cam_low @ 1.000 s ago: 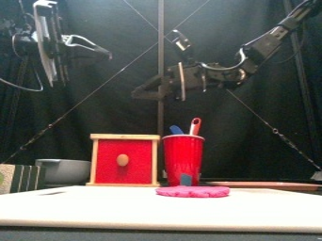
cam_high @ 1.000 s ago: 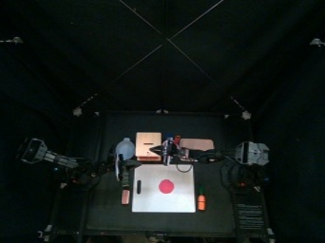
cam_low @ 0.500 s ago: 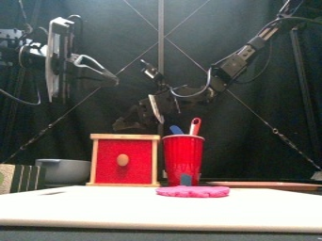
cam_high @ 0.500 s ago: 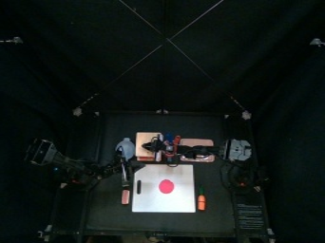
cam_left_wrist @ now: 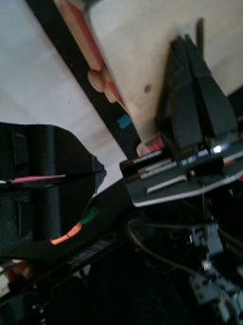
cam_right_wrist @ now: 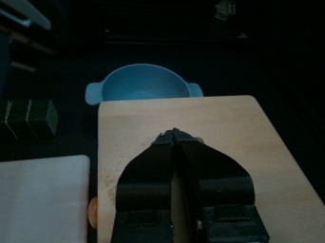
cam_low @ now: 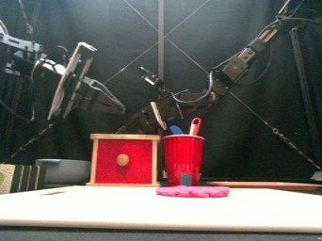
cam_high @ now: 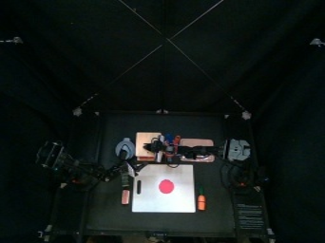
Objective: Get the cutter from the drawer then cut the dough then place the extra dough in the bowl
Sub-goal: Open the drawer
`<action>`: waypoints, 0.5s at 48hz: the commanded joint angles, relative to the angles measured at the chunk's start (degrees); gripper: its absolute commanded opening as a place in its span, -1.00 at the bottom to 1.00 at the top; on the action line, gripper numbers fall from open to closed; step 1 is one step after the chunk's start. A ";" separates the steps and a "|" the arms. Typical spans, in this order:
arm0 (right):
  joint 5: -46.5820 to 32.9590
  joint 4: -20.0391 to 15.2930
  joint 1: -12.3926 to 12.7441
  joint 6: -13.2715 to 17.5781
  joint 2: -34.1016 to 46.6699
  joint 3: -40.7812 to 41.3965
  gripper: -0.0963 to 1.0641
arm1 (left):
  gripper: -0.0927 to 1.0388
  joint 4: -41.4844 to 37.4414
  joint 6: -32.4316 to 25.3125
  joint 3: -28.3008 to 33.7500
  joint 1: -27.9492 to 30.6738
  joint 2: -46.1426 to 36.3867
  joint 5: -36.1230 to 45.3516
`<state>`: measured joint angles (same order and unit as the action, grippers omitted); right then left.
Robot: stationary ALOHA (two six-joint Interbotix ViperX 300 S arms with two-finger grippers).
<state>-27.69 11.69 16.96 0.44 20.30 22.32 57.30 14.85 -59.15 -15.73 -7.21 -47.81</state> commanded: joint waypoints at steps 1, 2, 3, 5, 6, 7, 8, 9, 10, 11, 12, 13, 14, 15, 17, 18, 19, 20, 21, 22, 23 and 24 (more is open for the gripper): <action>1.14 0.09 0.00 0.09 -0.97 -0.35 -0.80 | -0.69 1.05 2.64 3.08 -0.18 3.34 -0.35; 1.32 0.09 -0.09 0.09 -0.97 -0.44 -0.80 | -0.66 1.14 3.25 3.34 -0.18 3.96 -0.35; 1.49 0.09 -0.09 0.09 -0.97 -0.44 -0.80 | -0.63 1.14 3.78 3.52 -0.18 4.48 -0.26; 1.85 0.09 -0.09 0.09 -0.97 -0.53 -0.80 | -0.55 1.23 5.01 3.87 -0.18 5.45 -0.26; 2.02 0.09 -0.09 0.09 -0.97 -0.53 -0.80 | -0.52 1.23 5.62 4.04 -0.18 5.98 -0.35; 2.11 0.09 -0.09 0.09 -0.97 -0.53 -0.80 | -0.48 1.41 6.24 4.13 -0.18 6.42 -0.26; 2.29 0.09 -0.09 0.09 -0.97 -0.53 -0.80 | -0.44 1.58 6.86 4.22 -0.09 6.86 -0.26; 2.46 0.09 0.00 0.09 -0.97 -0.53 -0.80 | -0.41 1.85 7.47 4.31 -0.09 7.21 -0.26; 2.72 0.09 -0.09 0.09 -0.97 -0.53 -0.80 | -0.37 2.20 8.17 4.39 -0.09 7.56 -0.26; 2.81 0.09 -0.09 0.09 -0.97 -0.53 -0.80 | -0.33 2.46 8.96 4.48 0.00 7.91 -0.26; 2.90 0.00 -0.09 0.09 -0.97 -0.53 -0.80 | -0.29 2.90 9.67 4.57 -0.09 8.09 -0.26; 2.99 0.09 -0.09 0.09 -0.97 -0.62 -0.80 | -0.25 3.25 10.46 4.57 0.00 8.26 -0.26; 2.99 0.09 -0.09 0.09 -0.97 -0.62 -0.80 | -0.19 3.78 11.43 4.57 -0.09 8.44 -0.26; 2.99 0.09 -0.09 0.09 -0.97 -0.62 -0.80 | -0.15 4.04 12.30 4.57 0.00 8.44 -0.26; 3.08 0.09 -0.18 0.09 -0.97 -0.70 -0.80 | -0.06 4.39 13.71 4.39 -0.09 8.44 -0.26; 3.08 0.09 -0.18 0.09 -0.97 -0.70 -0.80 | -0.01 4.57 14.33 4.39 -0.09 8.44 -0.26; 3.08 0.09 -0.26 0.09 -0.97 -0.79 -0.80 | 0.04 4.75 14.94 4.31 0.00 8.44 -0.26; 3.08 0.09 -0.26 0.09 -0.97 -0.88 -0.80 | 0.10 4.83 15.47 4.13 -0.09 8.44 -0.26; 3.08 0.09 -0.26 0.09 -0.97 -0.88 -0.80 | 0.15 4.92 16.00 3.96 -0.09 8.53 -0.18; 3.08 0.09 -0.26 0.09 -0.97 -0.88 -0.80 | 0.20 5.01 16.52 3.78 -0.09 8.61 -0.18; 3.16 0.09 -0.35 0.09 -0.97 -0.97 -0.80 | 0.26 5.27 16.87 3.60 0.00 8.70 -0.09; 3.16 0.09 -0.35 0.09 -0.88 -1.05 -0.80 | 0.31 5.54 17.14 3.52 0.00 8.70 -0.09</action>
<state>-24.79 11.78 16.79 0.44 20.30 22.24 62.31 31.29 -56.16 -15.73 1.76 -47.81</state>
